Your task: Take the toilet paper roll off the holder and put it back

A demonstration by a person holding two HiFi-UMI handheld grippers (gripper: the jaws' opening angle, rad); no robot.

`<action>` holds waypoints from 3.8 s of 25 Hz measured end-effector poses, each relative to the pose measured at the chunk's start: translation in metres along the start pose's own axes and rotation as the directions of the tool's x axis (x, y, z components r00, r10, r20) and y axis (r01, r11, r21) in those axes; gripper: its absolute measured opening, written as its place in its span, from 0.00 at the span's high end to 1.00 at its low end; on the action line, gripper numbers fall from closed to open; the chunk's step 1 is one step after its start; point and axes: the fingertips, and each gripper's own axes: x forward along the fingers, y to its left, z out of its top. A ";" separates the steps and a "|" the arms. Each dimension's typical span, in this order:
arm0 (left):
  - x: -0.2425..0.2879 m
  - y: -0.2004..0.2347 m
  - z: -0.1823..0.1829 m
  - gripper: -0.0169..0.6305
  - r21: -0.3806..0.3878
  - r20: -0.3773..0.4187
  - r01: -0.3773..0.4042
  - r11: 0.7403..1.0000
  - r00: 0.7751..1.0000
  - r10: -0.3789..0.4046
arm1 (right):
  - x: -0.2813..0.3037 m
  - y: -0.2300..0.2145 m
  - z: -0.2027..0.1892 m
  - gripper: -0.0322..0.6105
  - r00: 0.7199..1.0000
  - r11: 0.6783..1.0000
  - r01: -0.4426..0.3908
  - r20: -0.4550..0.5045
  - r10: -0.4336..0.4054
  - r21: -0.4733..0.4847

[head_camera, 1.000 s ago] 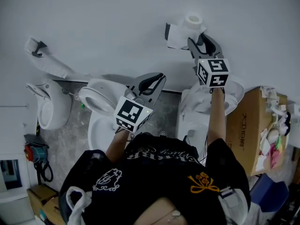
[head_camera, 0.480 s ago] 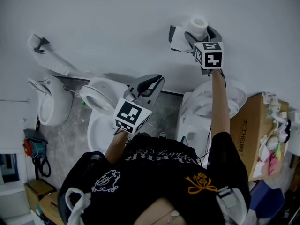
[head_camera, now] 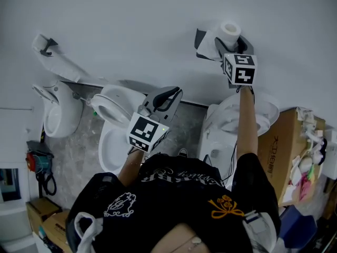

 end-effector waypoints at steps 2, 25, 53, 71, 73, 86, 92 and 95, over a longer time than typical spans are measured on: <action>-0.001 -0.003 -0.001 0.92 -0.003 0.004 0.012 1.000 1.000 -0.012 | -0.009 0.004 0.004 0.44 1.000 1.000 0.009 0.013 -0.009 -0.024; -0.099 -0.010 -0.002 0.92 0.012 0.057 0.114 0.993 0.992 -0.115 | -0.167 0.132 0.037 0.44 0.993 0.999 0.037 0.115 -0.038 0.006; -0.197 -0.046 -0.036 0.92 0.008 0.057 0.230 0.973 0.971 -0.230 | -0.289 0.290 -0.093 0.45 0.991 0.966 0.108 -0.100 -0.087 0.236; -0.180 -0.031 -0.034 0.92 -0.001 0.054 0.219 0.976 0.974 -0.218 | -0.274 0.281 -0.080 0.45 0.994 0.969 0.085 -0.081 -0.068 0.234; -0.173 -0.029 -0.031 0.92 -0.002 0.056 0.213 0.977 0.976 -0.212 | -0.269 0.273 -0.075 0.45 0.995 0.970 0.080 -0.074 -0.064 0.229; -0.122 0.000 -0.014 0.92 -0.020 0.075 0.139 0.990 0.988 -0.137 | -0.207 0.204 -0.020 0.45 0.999 0.991 0.027 0.015 -0.029 0.134; -0.096 0.016 -0.008 0.92 -0.029 0.081 0.100 0.995 0.992 -0.097 | -0.168 0.164 0.012 0.45 0.997 0.997 0.017 0.071 -0.023 0.075; -0.084 0.021 -0.005 0.92 -0.031 0.080 0.085 0.996 0.993 -0.082 | -0.147 0.139 0.026 0.45 0.995 0.999 0.024 0.093 -0.028 0.045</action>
